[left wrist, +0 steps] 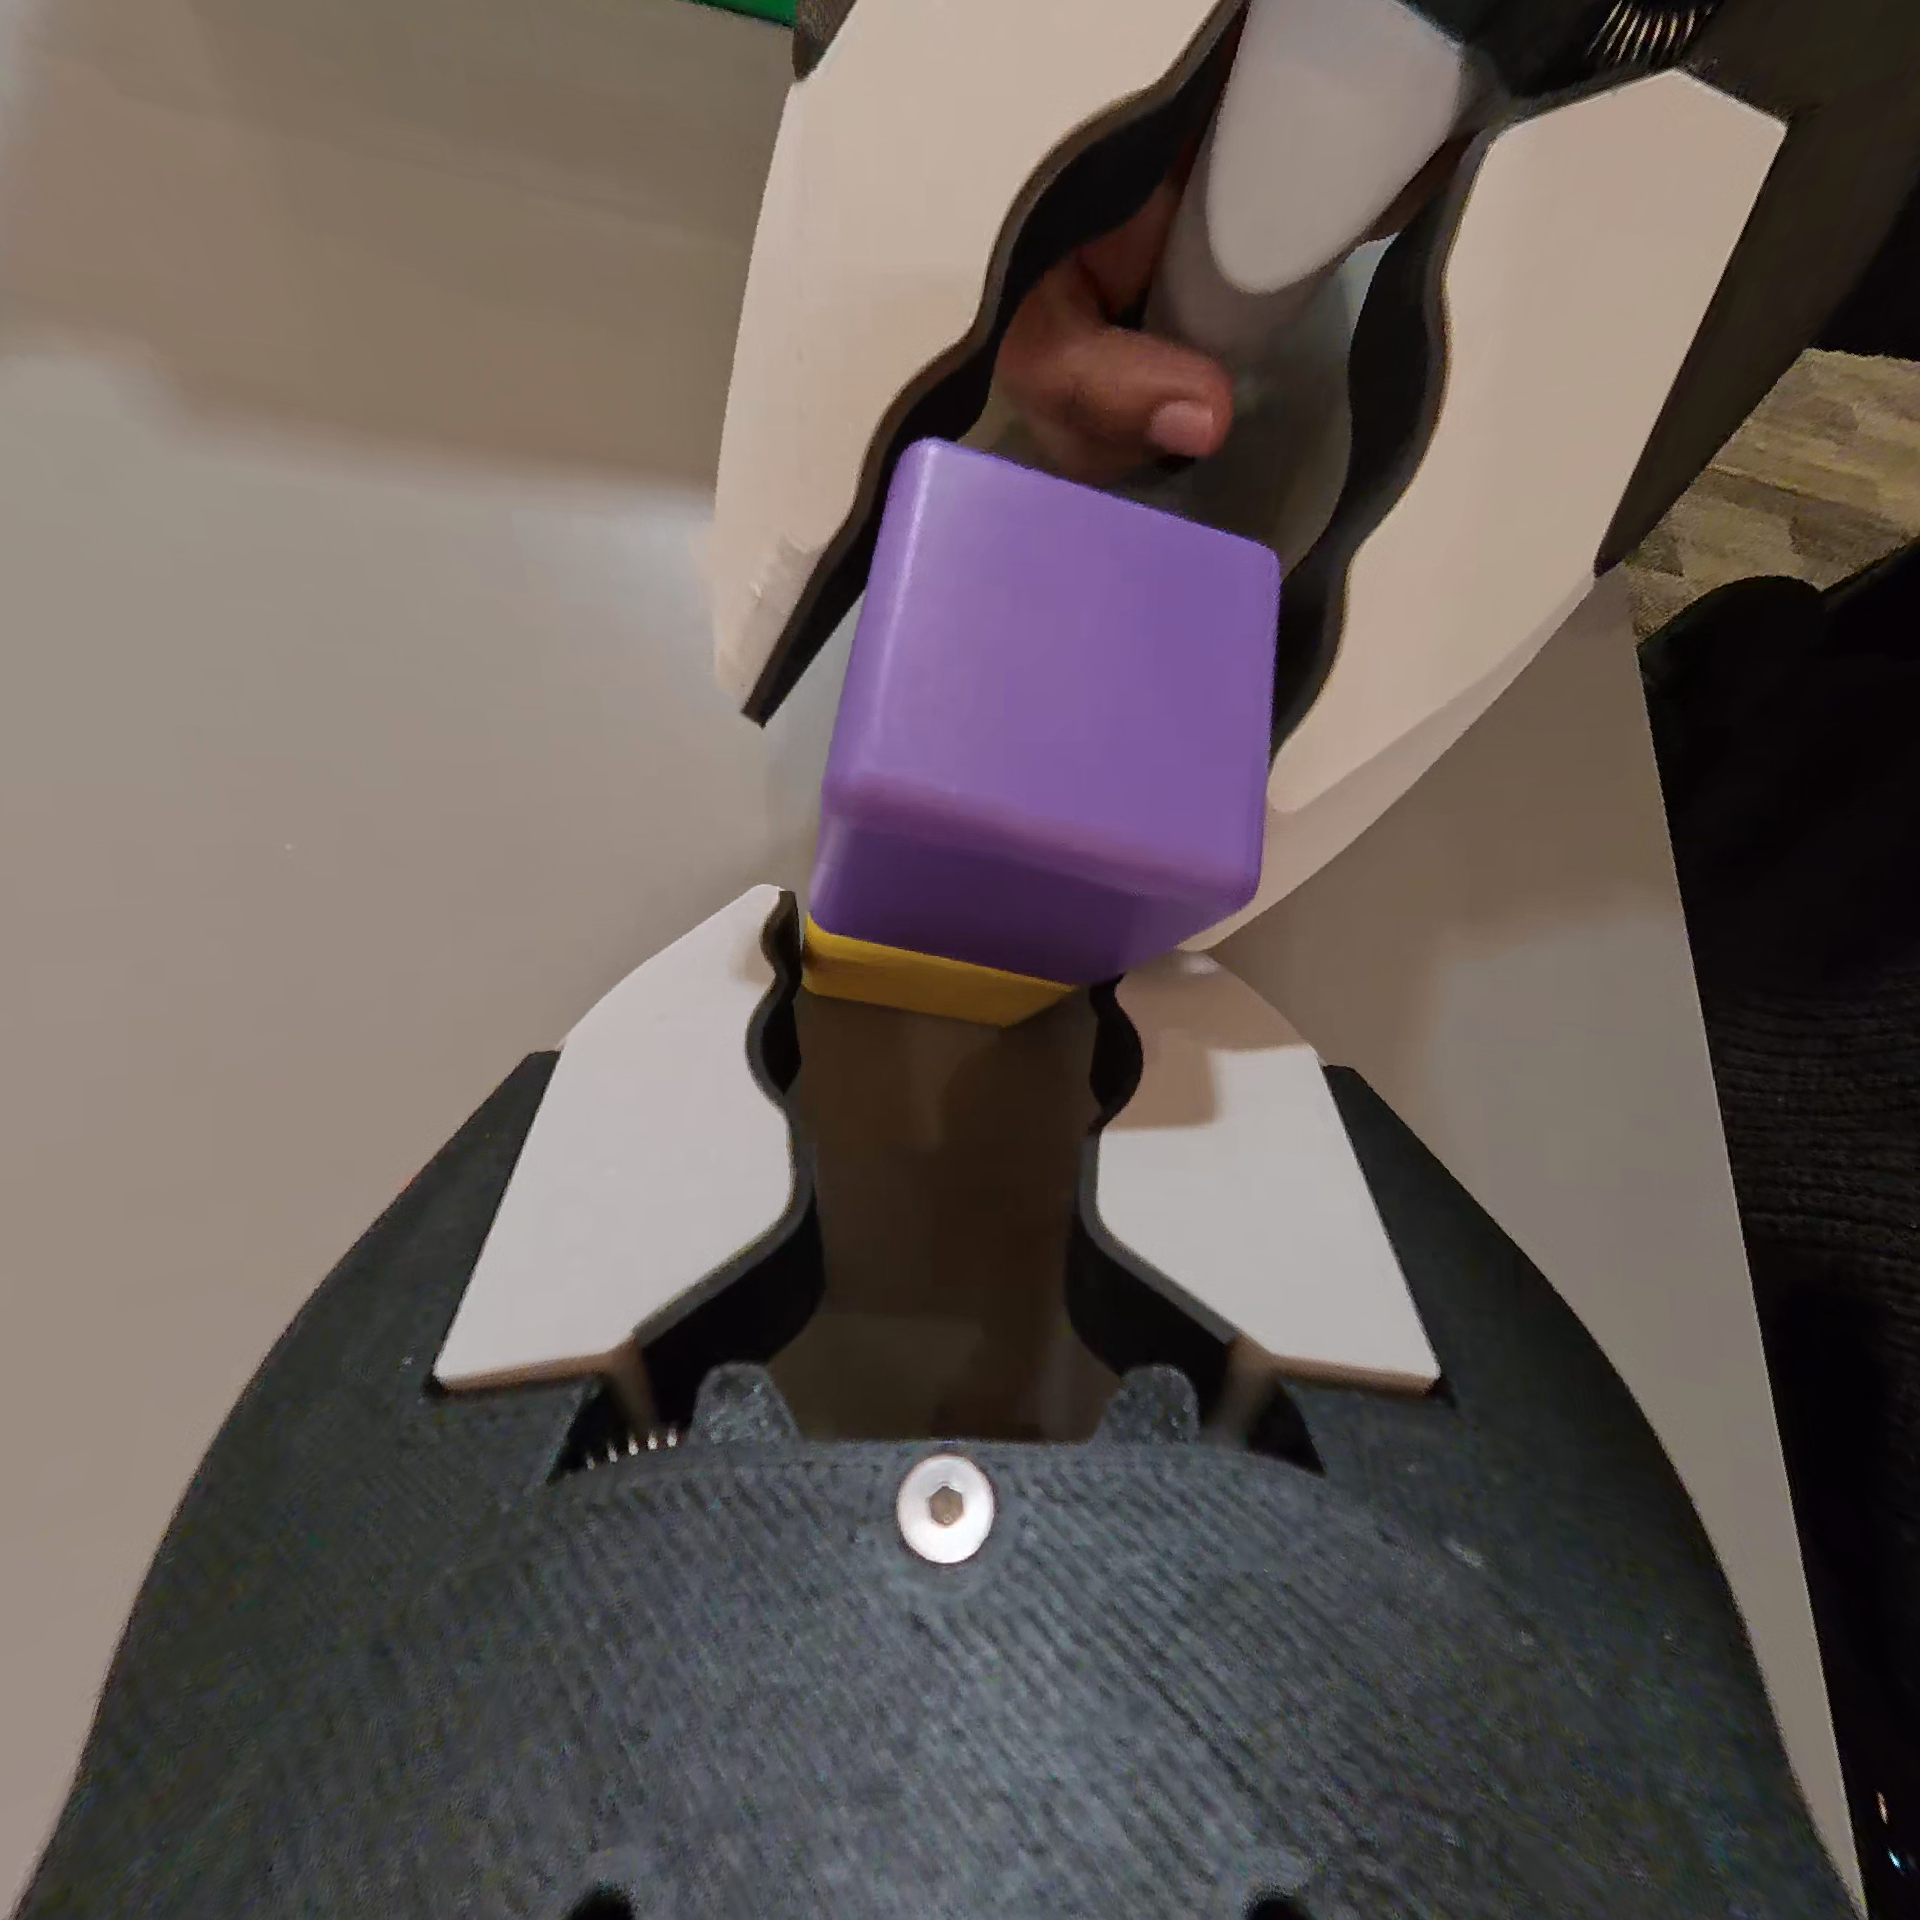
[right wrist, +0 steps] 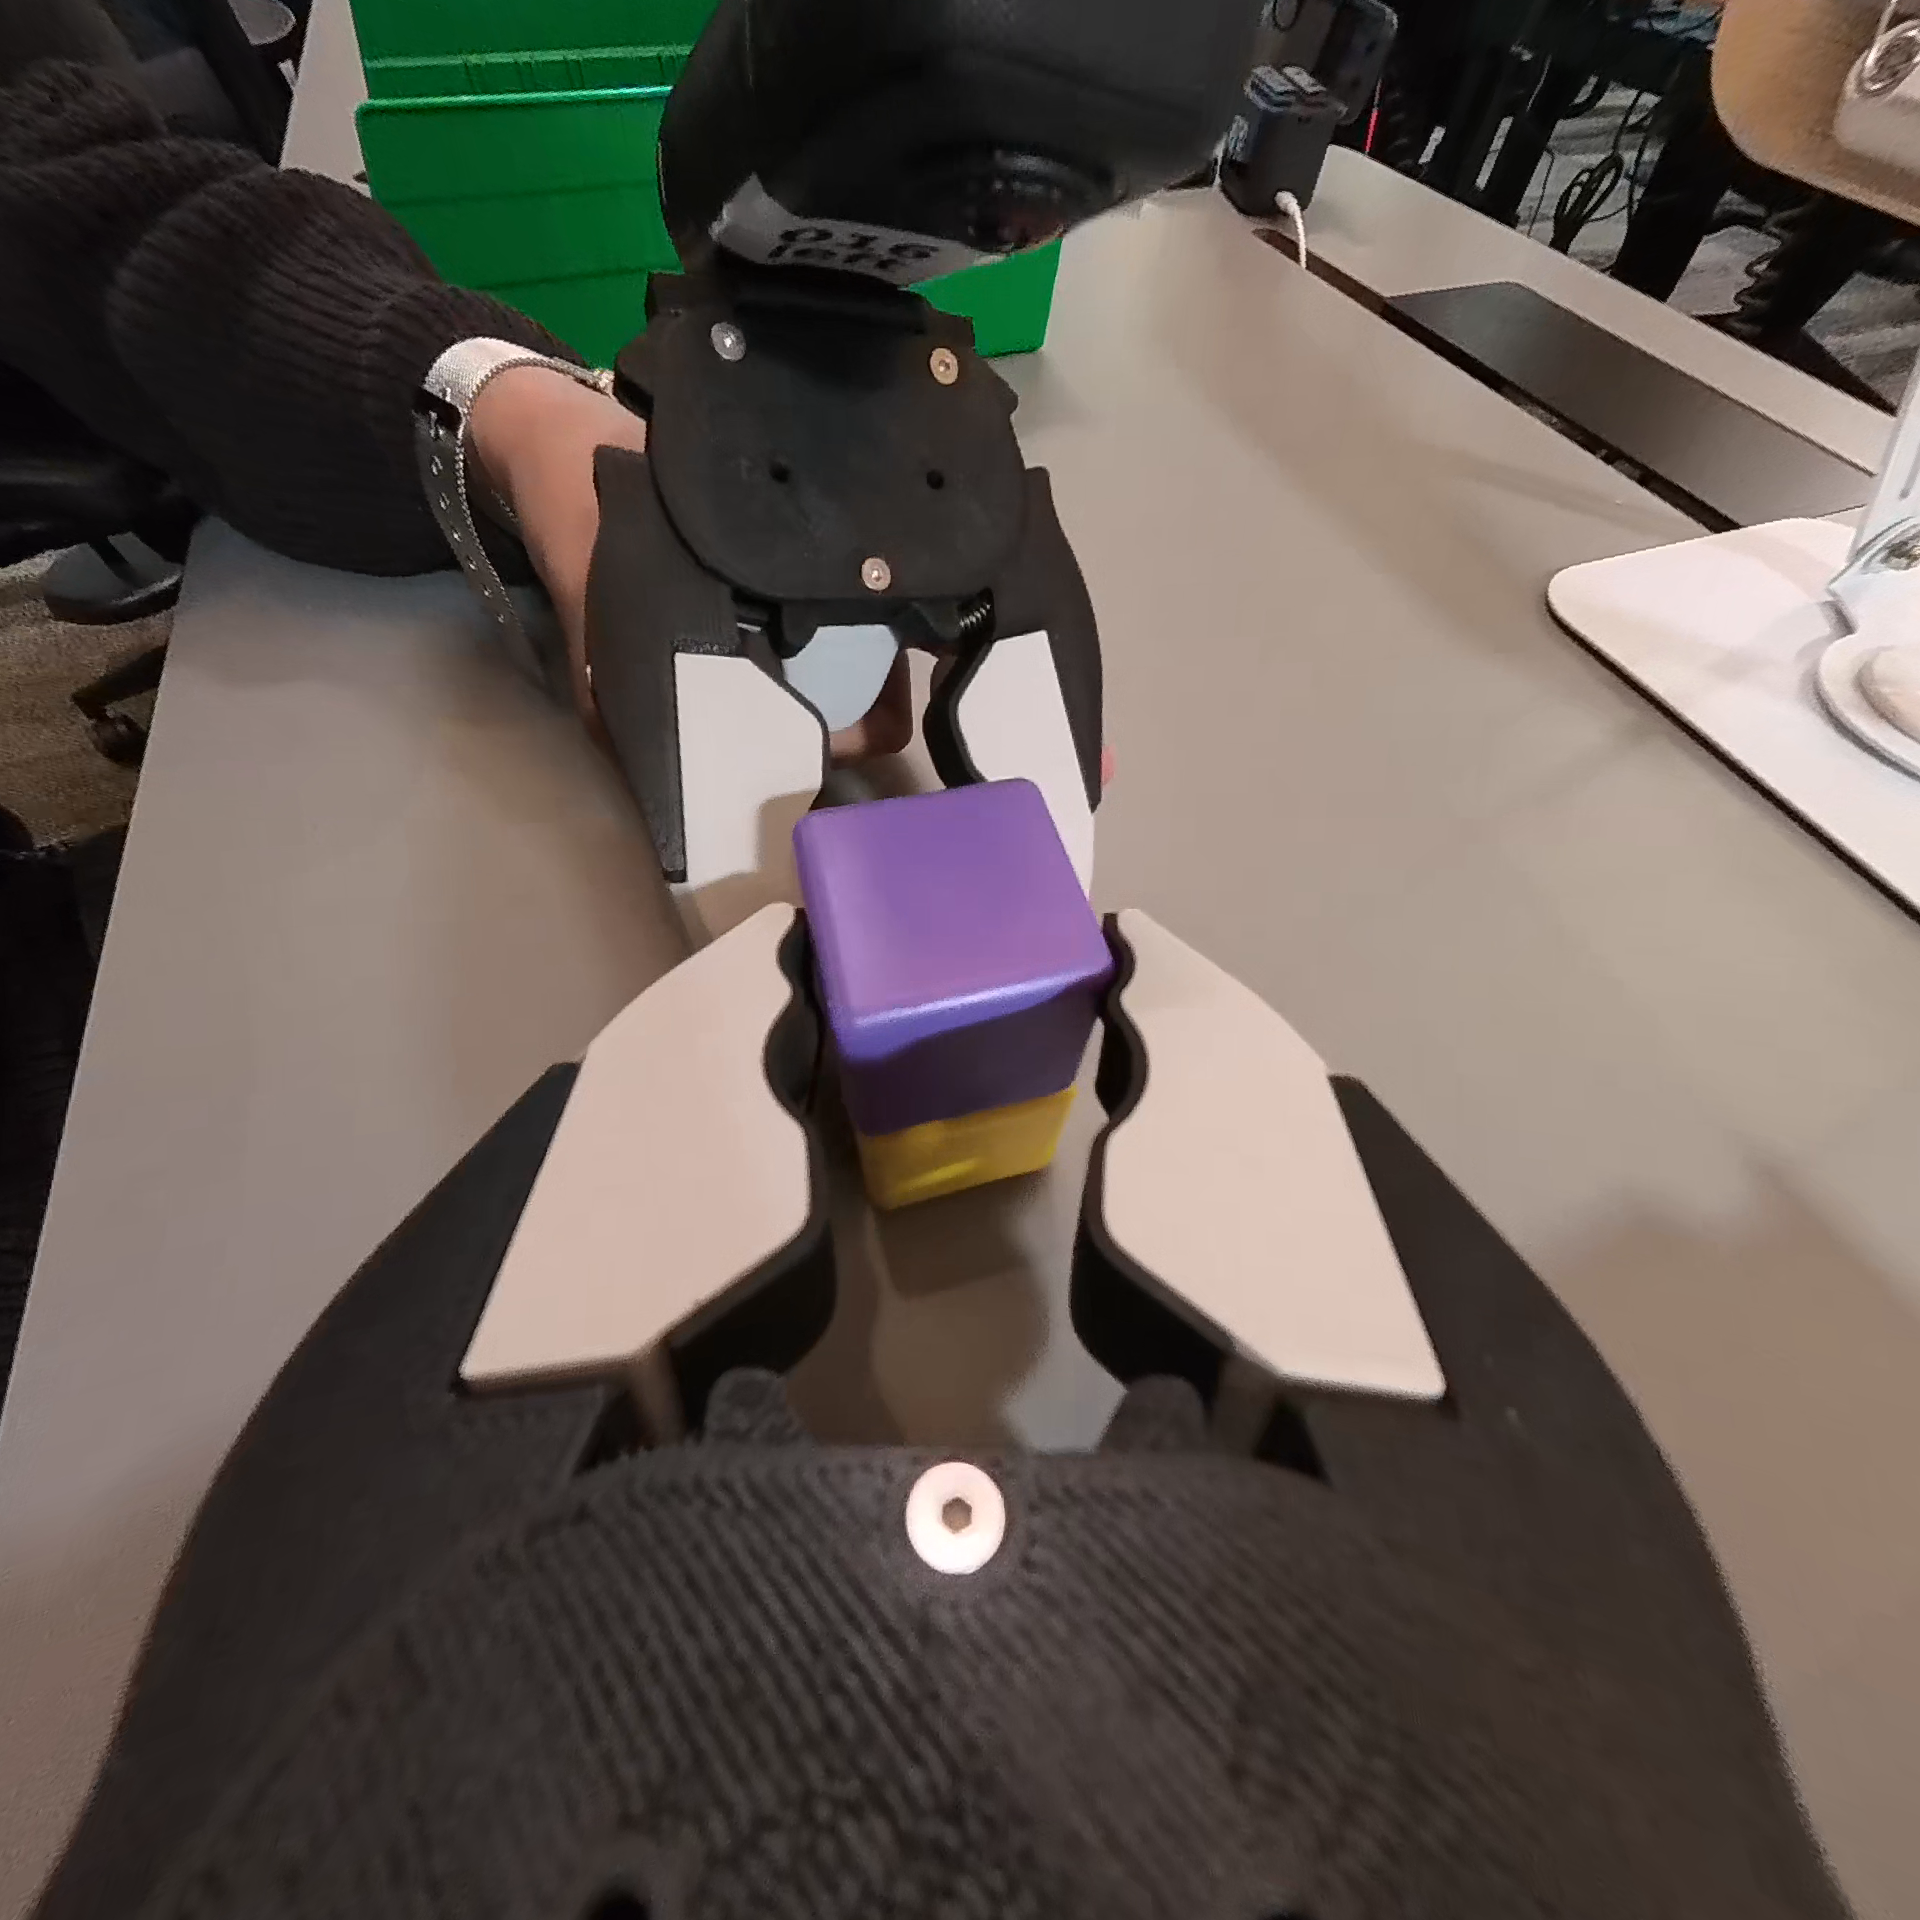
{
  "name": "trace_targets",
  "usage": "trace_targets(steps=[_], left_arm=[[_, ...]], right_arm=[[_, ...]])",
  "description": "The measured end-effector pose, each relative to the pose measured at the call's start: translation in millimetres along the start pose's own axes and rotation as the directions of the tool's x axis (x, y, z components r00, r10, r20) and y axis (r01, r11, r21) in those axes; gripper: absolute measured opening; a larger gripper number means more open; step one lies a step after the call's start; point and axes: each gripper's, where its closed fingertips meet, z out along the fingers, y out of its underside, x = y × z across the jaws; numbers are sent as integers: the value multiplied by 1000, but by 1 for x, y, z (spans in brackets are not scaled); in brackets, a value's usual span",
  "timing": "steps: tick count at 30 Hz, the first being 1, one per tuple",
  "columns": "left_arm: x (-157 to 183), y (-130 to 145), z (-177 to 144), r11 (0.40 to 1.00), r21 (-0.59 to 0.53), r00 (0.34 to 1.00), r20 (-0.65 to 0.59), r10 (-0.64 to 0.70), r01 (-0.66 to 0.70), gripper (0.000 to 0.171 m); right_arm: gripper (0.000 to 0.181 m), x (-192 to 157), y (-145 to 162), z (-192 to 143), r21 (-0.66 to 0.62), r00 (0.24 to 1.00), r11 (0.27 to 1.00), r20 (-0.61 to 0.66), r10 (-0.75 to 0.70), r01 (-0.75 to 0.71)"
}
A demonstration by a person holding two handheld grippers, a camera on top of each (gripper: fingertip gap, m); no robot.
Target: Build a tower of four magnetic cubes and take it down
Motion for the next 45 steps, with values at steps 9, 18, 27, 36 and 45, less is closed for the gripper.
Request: trace_targets(steps=[9, 18, 27, 36, 45], left_arm=[[1, 2, 1, 999, -13, 999, 22, 43, -43, 50], [-4, 2, -1, 993, -21, 989, 95, 115, -114, 50], [-5, 3, -2, 993, -24, 989, 88, 117, -116, 49], [-5, 3, -2, 993, -25, 990, 86, 113, -112, 49], [-5, 4, -2, 993, -27, 990, 86, 113, -111, 49]], right_arm=[[53, -2, 0, -1, 0, 1000, 1000, 20, -1, 1], [52, 2, 1, -2, -53, 997, 995, -16, -82, 81], [52, 50, -46, -53, -26, 945, 991, -300, -130, 129], [52, 130, -19, -191, -279, 748, 953, -656, -100, -117], [52, 163, 102, -221, -238, 672, 846, -719, 177, -477]])
